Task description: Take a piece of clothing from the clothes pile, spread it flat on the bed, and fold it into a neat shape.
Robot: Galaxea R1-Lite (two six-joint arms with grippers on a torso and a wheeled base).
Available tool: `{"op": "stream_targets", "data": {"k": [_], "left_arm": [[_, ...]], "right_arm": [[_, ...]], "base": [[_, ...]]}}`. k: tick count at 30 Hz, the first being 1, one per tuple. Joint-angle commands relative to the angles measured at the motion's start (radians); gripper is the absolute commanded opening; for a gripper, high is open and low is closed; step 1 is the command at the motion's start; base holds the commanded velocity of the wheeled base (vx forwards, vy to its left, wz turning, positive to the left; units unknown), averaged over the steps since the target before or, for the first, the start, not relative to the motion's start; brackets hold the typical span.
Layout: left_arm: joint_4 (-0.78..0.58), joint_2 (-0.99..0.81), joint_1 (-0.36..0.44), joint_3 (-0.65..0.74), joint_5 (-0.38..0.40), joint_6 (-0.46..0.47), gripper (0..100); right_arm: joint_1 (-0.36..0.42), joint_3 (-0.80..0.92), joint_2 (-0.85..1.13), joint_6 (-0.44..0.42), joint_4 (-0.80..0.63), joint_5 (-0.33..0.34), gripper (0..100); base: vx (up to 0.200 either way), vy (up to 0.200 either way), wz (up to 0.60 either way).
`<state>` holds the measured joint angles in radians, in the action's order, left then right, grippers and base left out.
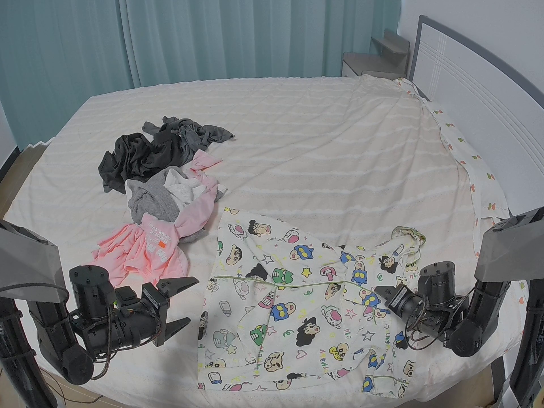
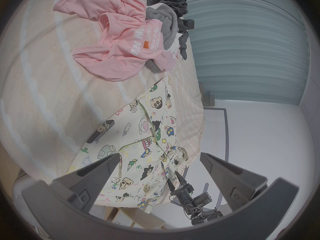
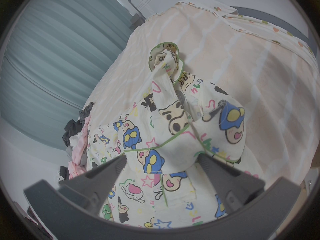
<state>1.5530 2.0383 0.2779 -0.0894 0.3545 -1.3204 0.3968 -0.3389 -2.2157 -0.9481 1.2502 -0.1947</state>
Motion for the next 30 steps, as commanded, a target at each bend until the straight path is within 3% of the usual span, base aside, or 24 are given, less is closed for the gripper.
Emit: {"op": "stream_targets", "data": {"k": [1,11,15,18,25,26,30], "left_arm": [[0.018,0.003,0.0,0.0,0.0,0.0,100],[0.018,0.003,-0.003,0.0,-0.006,-0.002,100],[0.018,0.003,-0.003,0.0,-0.006,-0.002,100],[0.018,0.005,-0.003,0.0,-0.006,-0.002,100],[0.018,0.005,-0.003,0.002,-0.008,-0.002,100],[0.018,0.005,-0.003,0.002,-0.008,0.0,100],[0.018,0.006,-0.003,0.002,-0.008,0.0,100]], "right_arm": [[0.0,0.001,-0.013,0.015,0.002,-0.017,0],[0.0,-0.017,0.053,0.04,0.112,-0.023,0],[-0.003,-0.084,0.111,0.068,0.095,-0.009,0],[-0.016,-0.212,0.139,0.115,0.0,0.012,0],[-0.056,-0.499,0.134,0.12,-0.216,0.014,0],[-0.079,-0.637,0.111,0.12,-0.316,0.021,0],[-0.122,-0.833,0.044,0.12,-0.463,0.063,0]], "base": [[0.0,0.0,0.0],[0.0,0.0,0.0],[0.0,0.0,0.0],[0.0,0.0,0.0],[0.0,0.0,0.0],[0.0,0.0,0.0],[0.0,0.0,0.0]]}}
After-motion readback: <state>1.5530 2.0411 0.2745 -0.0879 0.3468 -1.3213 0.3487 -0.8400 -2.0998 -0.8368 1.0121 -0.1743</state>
